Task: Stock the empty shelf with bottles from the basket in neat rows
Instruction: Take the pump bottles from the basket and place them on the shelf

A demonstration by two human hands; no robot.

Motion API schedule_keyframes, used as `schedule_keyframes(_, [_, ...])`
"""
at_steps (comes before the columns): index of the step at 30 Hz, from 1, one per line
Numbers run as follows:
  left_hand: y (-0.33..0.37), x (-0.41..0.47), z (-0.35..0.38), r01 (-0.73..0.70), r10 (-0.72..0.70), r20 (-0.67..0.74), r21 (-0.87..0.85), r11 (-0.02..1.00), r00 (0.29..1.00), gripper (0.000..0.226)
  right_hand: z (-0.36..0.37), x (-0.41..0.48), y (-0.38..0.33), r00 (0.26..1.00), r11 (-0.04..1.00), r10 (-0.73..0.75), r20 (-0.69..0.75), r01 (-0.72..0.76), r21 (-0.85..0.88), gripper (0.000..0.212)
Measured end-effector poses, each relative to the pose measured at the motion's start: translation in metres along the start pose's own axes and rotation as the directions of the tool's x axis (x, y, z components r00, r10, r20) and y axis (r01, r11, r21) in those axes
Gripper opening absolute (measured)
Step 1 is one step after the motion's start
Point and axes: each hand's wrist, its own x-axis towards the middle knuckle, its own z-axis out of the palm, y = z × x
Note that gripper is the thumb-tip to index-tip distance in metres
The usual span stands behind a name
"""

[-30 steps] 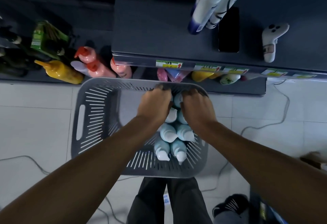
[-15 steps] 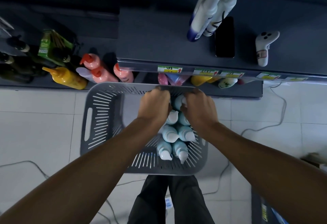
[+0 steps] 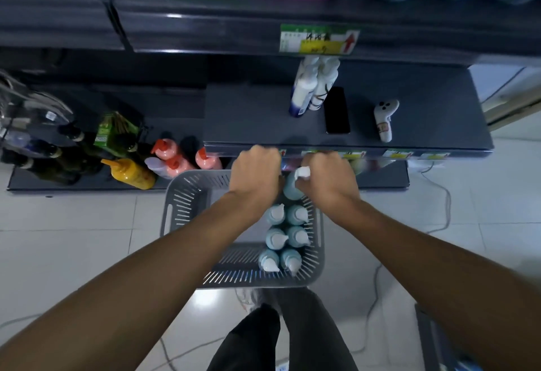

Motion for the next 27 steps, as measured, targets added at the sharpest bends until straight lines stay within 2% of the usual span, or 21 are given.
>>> schedule_keyframes(3, [0.011, -0.006, -0.029, -0.001, 0.0, -0.042, -0.035, 0.999, 0.999, 0.007, -0.032, -0.005, -0.002, 0.999, 0.999, 0.036, -0.03, -0.035, 0.027, 0.02])
schedule_keyframes(10, [0.031, -0.011, -0.094, -0.037, 0.028, -0.12, -0.068, 0.997, 0.992, 0.037, -0.113, -0.021, 0.0, 0.996, 0.997, 0.029, -0.082, -0.023, 0.075, 0.019])
schedule_keyframes(11, [0.034, -0.012, -0.103, -0.047, 0.037, -0.121, -0.078, 0.996, 0.992, 0.037, -0.123, -0.022, 0.001, 0.996, 0.996, 0.021, -0.09, -0.014, 0.085, 0.019])
schedule_keyframes(14, [0.041, -0.018, -0.136, -0.095, 0.08, -0.152, -0.097, 0.991, 0.985, 0.016, -0.159, -0.029, 0.003, 0.993, 0.994, 0.005, -0.116, 0.007, 0.105, 0.021])
schedule_keyframes(15, [0.044, -0.019, -0.147, -0.11, 0.093, -0.165, -0.096, 0.989, 0.982, 0.014, -0.172, -0.031, 0.002, 0.993, 0.993, 0.008, -0.116, 0.005, 0.114, 0.024])
schedule_keyframes(18, [0.051, -0.025, -0.18, -0.136, 0.12, -0.171, -0.087, 0.987, 0.978, 0.022, -0.208, -0.037, 0.001, 0.993, 0.993, 0.021, -0.115, -0.007, 0.119, 0.031])
schedule_keyframes(23, [0.064, -0.033, -0.229, -0.174, 0.155, -0.203, -0.081, 0.981, 0.967, 0.039, -0.26, -0.051, 0.001, 0.984, 0.992, 0.018, -0.175, 0.004, 0.127, 0.025])
schedule_keyframes(27, [0.076, -0.039, -0.263, -0.192, 0.171, -0.257, -0.059, 0.98, 0.951, 0.037, -0.297, -0.061, 0.003, 0.981, 0.995, 0.022, -0.192, -0.002, 0.101, 0.032])
